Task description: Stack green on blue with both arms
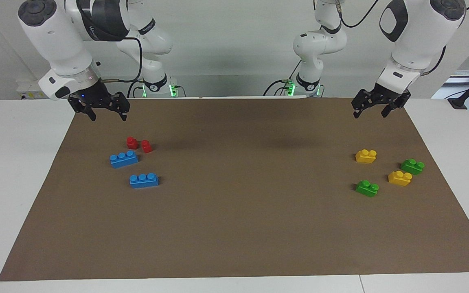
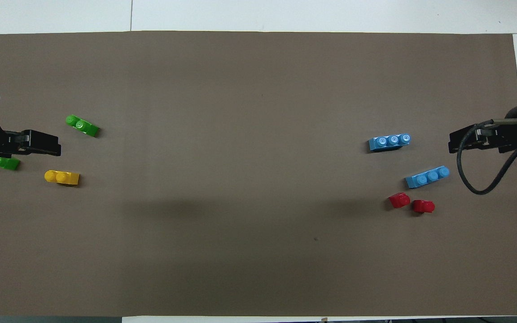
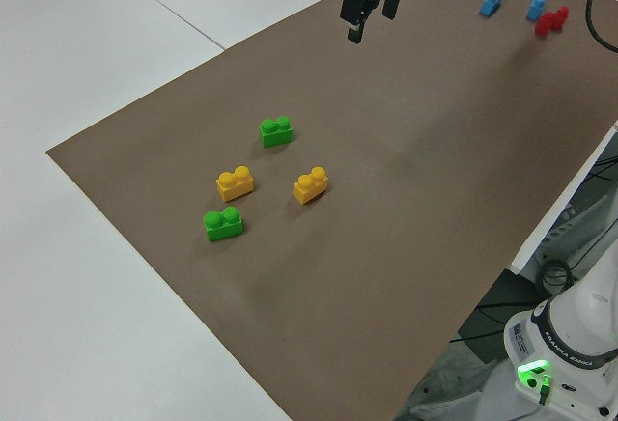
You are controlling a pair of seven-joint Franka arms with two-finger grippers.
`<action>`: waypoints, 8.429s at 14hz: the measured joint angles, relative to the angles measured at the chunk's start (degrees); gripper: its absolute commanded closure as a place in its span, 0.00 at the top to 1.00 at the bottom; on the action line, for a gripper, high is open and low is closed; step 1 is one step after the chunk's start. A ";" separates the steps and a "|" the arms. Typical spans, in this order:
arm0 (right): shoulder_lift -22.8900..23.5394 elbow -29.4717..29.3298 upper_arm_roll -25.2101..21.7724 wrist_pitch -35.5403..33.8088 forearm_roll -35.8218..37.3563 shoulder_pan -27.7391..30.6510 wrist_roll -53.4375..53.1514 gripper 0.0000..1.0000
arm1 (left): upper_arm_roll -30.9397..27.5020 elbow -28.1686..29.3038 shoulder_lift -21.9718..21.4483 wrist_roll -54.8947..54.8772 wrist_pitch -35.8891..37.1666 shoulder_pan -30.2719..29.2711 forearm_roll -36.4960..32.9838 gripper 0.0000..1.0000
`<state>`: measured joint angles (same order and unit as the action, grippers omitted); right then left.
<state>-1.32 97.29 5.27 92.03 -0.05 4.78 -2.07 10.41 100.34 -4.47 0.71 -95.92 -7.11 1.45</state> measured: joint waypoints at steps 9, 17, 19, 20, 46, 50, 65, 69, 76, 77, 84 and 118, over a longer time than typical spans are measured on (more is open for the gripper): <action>-0.01 0.09 -0.06 1.15 0.00 0.06 -0.20 0.99 | 0.00 0.00 0.00 0.00 0.00 0.00 0.00 1.00; 5.82 2.31 -0.03 12.71 -7.70 0.80 -47.40 0.90 | -0.01 0.00 0.00 0.00 0.00 -0.01 0.00 1.00; 9.22 2.34 -0.11 15.38 -12.28 2.20 -55.59 0.88 | -0.20 0.00 0.00 1.48 0.00 -0.14 0.00 1.00; 10.80 2.35 -0.15 16.48 -14.53 2.67 -57.75 0.88 | -0.43 0.06 0.00 4.02 -0.14 -0.25 0.00 1.00; 24.03 10.84 -0.26 28.73 -27.53 6.94 -57.77 0.78 | -1.32 -1.42 29.18 58.71 -31.99 -5.46 -3.45 1.00; 24.79 12.11 -0.22 31.78 -30.66 6.91 -56.38 0.51 | -1.32 1.10 30.56 60.12 -35.90 -5.46 -4.28 1.00; 24.34 0.98 0.97 28.84 -33.82 -4.16 -65.64 0.00 | -1.35 2.11 30.47 61.40 -37.94 -5.49 -4.51 0.00; 24.45 0.51 1.04 36.55 -34.09 -18.34 -82.63 0.00 | -1.19 0.26 29.84 61.40 -35.04 -5.29 -4.51 0.00; 26.60 4.75 0.89 49.52 -34.09 -32.73 -98.34 0.00 | -0.15 -0.94 18.97 76.53 -19.94 1.26 -4.40 0.00; 27.26 4.96 0.89 50.04 -34.10 -33.02 -98.60 0.00 | -0.12 -0.93 17.79 80.29 -18.64 2.97 -4.40 0.00; 28.14 8.05 0.70 54.30 -34.10 -33.12 -98.63 0.00 | -0.06 0.63 14.86 100.19 -15.83 13.70 -4.39 0.00; 28.17 11.71 0.73 58.52 -34.13 -33.61 -98.55 0.60 | -0.37 12.69 20.46 128.26 -39.43 34.42 -16.36 1.00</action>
<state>26.86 108.99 6.00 150.55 -34.17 -28.83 -100.62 10.04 113.04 15.99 128.96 -135.35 27.31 -14.91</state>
